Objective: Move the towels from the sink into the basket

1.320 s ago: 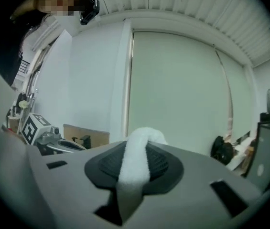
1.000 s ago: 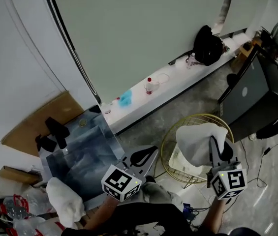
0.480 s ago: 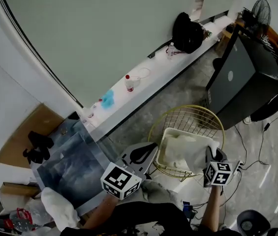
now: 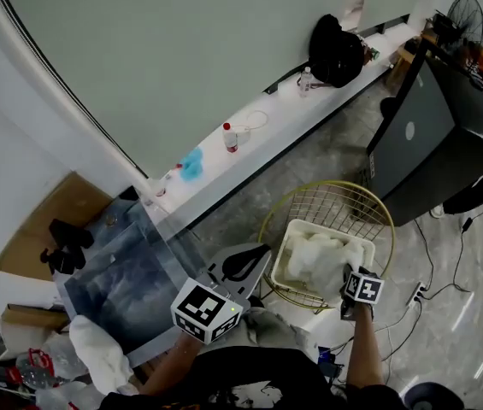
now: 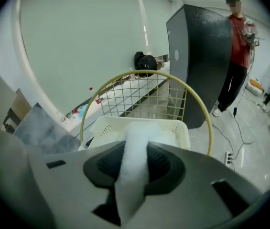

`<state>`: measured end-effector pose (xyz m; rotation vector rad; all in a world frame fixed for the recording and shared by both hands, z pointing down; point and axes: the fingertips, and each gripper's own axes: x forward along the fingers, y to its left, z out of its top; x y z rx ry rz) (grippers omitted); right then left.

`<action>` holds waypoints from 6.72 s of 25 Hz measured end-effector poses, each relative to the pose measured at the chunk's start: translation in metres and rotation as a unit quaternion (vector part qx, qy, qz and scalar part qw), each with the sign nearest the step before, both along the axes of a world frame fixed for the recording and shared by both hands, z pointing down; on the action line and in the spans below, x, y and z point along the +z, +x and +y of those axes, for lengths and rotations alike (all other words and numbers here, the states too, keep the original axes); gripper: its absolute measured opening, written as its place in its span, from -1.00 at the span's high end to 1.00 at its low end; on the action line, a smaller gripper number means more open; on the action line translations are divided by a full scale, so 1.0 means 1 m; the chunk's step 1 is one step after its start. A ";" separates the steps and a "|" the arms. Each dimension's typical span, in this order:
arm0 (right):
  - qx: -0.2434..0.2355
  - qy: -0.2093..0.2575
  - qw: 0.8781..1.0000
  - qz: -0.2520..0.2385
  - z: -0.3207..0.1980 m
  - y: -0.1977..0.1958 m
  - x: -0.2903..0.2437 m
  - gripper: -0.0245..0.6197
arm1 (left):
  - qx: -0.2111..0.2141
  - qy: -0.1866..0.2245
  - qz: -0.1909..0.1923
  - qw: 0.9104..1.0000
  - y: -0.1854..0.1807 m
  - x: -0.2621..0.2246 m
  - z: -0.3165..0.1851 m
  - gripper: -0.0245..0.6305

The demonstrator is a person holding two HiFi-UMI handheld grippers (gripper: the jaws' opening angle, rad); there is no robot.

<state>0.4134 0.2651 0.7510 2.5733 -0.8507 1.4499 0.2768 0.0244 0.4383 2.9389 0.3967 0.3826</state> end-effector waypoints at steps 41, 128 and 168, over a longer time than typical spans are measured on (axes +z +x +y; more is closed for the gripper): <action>-0.601 0.359 0.686 0.198 -0.427 -0.349 -0.382 0.53 | -0.430 0.029 0.063 0.900 -0.307 -0.062 -0.194 0.88; -0.315 0.284 0.868 0.259 -0.172 -0.154 -0.361 0.64 | -0.180 0.000 0.056 0.982 -0.119 -0.038 -0.011 0.88; -0.344 -0.080 0.935 0.024 -0.102 -0.042 0.023 0.12 | -0.127 0.013 -0.001 0.992 -0.045 -0.014 0.027 0.88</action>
